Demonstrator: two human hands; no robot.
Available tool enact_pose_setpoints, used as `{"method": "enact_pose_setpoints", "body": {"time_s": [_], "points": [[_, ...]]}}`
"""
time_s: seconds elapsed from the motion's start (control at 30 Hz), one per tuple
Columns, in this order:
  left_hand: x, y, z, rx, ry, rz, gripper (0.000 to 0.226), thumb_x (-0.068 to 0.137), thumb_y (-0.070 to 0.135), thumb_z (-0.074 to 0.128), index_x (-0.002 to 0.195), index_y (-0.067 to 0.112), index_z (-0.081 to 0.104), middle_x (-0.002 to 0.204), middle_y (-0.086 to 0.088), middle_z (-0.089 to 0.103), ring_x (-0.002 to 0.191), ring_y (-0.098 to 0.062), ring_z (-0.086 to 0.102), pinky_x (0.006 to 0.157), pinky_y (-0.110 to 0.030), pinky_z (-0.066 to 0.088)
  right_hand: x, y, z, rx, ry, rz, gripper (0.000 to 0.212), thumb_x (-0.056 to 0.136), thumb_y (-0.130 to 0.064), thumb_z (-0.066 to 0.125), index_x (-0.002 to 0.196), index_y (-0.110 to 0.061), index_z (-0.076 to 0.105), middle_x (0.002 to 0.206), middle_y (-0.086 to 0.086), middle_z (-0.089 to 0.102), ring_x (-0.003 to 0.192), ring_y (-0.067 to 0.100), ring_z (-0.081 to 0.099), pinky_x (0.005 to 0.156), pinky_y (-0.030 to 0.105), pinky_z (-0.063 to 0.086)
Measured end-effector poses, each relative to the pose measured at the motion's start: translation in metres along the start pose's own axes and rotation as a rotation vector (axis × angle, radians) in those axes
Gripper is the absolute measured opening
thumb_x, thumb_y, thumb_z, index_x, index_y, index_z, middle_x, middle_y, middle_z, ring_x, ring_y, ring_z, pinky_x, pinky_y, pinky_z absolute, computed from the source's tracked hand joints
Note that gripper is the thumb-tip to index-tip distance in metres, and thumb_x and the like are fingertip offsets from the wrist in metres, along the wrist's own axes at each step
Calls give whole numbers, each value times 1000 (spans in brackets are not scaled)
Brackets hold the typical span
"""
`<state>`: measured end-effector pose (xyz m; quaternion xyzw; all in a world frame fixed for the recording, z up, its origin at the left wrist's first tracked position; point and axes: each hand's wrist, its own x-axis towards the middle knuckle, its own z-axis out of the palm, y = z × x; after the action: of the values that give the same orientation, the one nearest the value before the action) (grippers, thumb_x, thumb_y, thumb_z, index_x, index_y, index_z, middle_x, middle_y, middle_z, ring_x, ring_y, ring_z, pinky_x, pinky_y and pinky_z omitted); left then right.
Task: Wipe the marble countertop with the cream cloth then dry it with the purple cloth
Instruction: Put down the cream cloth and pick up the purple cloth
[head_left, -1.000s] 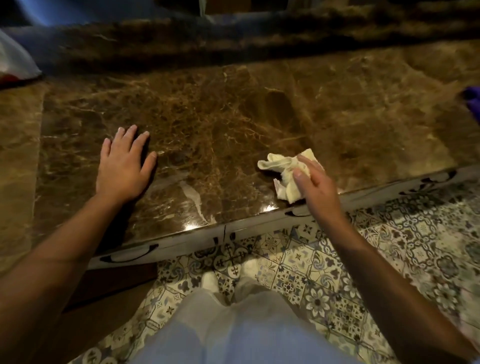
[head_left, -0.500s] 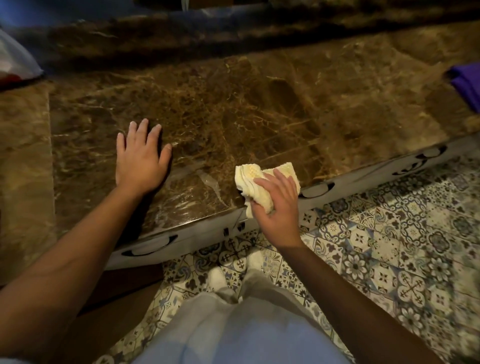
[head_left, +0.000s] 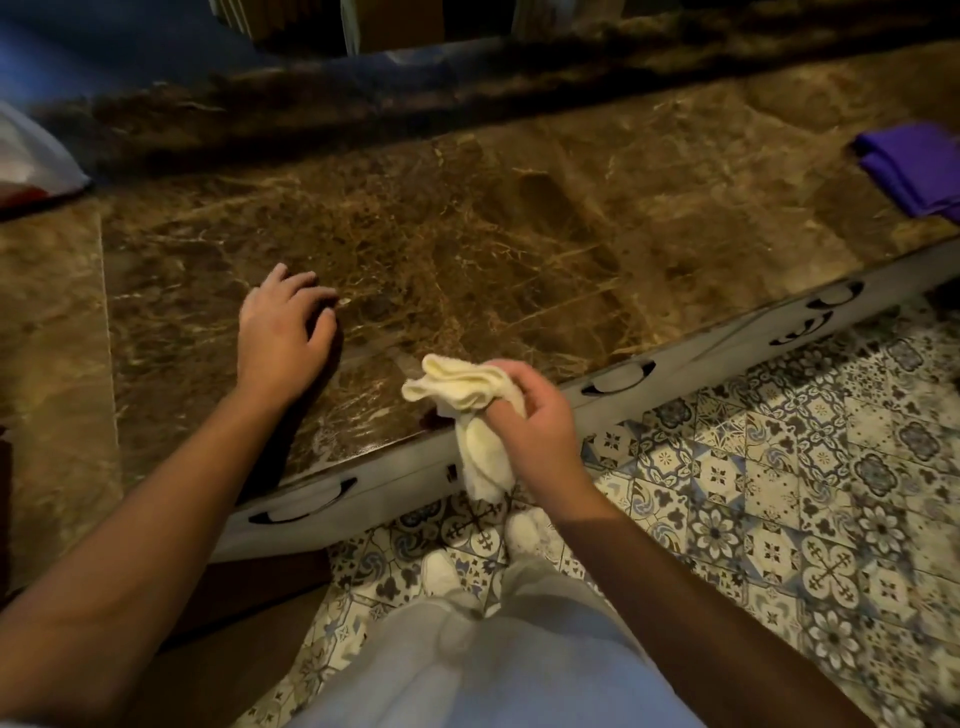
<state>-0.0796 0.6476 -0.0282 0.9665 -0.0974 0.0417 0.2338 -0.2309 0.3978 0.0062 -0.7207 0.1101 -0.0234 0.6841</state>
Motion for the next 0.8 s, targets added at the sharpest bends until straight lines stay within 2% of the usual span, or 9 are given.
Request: {"method": "enact_pose_setpoints", "body": {"time_s": [0.1, 0.23, 0.33, 0.4, 0.47, 0.53, 0.6, 0.67, 0.8], "points": [[-16, 30, -5, -166, -13, 135, 26, 101, 20, 61, 123, 15, 73, 141, -7, 66, 149, -27, 42, 123, -51, 30, 16, -25, -25, 173, 19, 18, 30, 85, -12, 65, 99, -35, 78, 92, -9, 78, 84, 9, 71, 70, 26, 56], [-42, 109, -21, -652, -330, 77, 35, 102, 48, 41, 116, 44, 74, 123, 33, 70, 130, 12, 55, 107, -10, 37, 33, -54, -50, 551, -8, 66, 29, 80, -10, 56, 90, -25, 78, 84, -2, 75, 77, 14, 71, 68, 29, 58], [-58, 156, -24, -926, -508, -58, 39, 98, 60, 41, 105, 52, 78, 113, 24, 78, 109, 3, 71, 95, -21, 52, 36, -69, -60, 749, -5, 121, 19, 79, -16, 57, 92, -16, 71, 84, 6, 71, 80, 21, 69, 75, 36, 55], [-65, 181, -24, -991, -489, 1, 38, 96, 67, 47, 110, 49, 77, 115, 29, 76, 110, 4, 70, 89, -14, 53, 34, -72, -67, 826, -23, 153, 22, 79, -19, 57, 96, -12, 69, 85, 9, 70, 82, 24, 69, 80, 38, 55], [-69, 199, -17, -997, -451, 91, 55, 85, 78, 56, 124, 41, 67, 123, 31, 72, 117, 4, 67, 90, -11, 50, 31, -70, -80, 892, -40, 168, 23, 80, -20, 57, 92, -12, 75, 84, 10, 72, 83, 25, 71, 81, 39, 56], [-70, 217, -6, -968, -383, 141, 60, 78, 74, 68, 126, 38, 62, 123, 30, 72, 115, 3, 68, 89, -11, 51, 28, -69, -97, 932, -32, 161, 24, 80, -21, 57, 85, -14, 80, 84, 10, 74, 84, 26, 72, 80, 38, 58], [-69, 237, 5, -933, -287, 123, 37, 86, 54, 75, 116, 34, 67, 110, 31, 76, 103, 6, 72, 81, -10, 53, 27, -66, -117, 913, 4, 158, 22, 79, -20, 57, 84, -12, 78, 89, 16, 70, 90, 32, 69, 86, 42, 55], [-65, 257, 13, -938, -172, 68, 15, 92, 39, 68, 105, 32, 72, 97, 28, 79, 91, 5, 74, 76, -12, 55, 27, -63, -140, 869, 28, 169, 17, 77, -18, 59, 88, -9, 68, 100, 21, 59, 100, 36, 58, 93, 49, 44], [-56, 300, 18, -1006, -94, 73, 10, 99, 31, 65, 102, 34, 75, 98, 20, 80, 92, -2, 76, 75, -17, 58, 25, -52, -191, 810, -63, 122, 30, 91, -28, 55, 103, -15, 80, 105, 12, 78, 101, 26, 74, 86, 38, 60]]}}
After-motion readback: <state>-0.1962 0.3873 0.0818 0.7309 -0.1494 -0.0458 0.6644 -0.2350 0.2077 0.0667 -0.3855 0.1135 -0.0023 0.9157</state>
